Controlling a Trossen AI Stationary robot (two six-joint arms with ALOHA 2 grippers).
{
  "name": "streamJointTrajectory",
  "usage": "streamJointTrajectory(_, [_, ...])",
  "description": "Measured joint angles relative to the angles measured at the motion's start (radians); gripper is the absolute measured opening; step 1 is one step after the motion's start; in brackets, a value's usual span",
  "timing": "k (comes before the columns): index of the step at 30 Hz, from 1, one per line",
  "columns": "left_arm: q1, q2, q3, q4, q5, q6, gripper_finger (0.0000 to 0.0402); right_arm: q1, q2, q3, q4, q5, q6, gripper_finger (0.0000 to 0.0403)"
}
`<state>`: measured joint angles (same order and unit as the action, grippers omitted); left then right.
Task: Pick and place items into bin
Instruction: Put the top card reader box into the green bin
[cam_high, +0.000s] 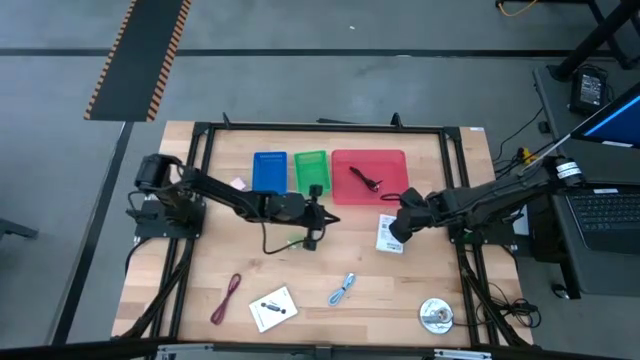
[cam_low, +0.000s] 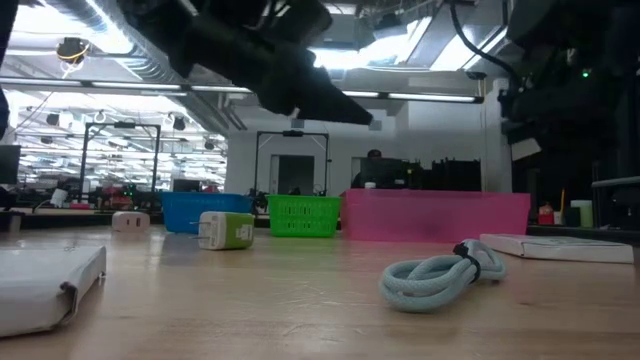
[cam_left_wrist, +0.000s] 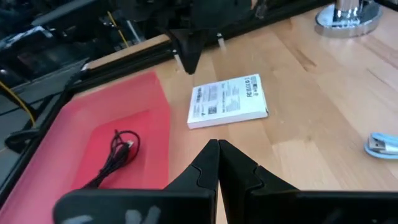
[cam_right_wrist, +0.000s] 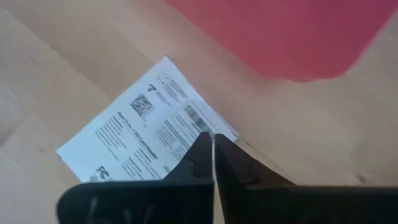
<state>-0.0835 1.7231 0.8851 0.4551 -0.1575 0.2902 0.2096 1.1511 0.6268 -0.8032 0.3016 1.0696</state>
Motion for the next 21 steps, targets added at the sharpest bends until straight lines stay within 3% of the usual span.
streamJointTrajectory(11, [0.000,0.198,0.113,-0.003,0.005,-0.033,0.0002,0.000,0.009,-0.063,0.031,0.000,0.077,0.0000])
streamJointTrajectory(21, [-0.001,0.221,0.127,0.016,0.007,-0.044,0.0002,0.000,0.014,-0.092,0.087,0.000,0.104,0.0000])
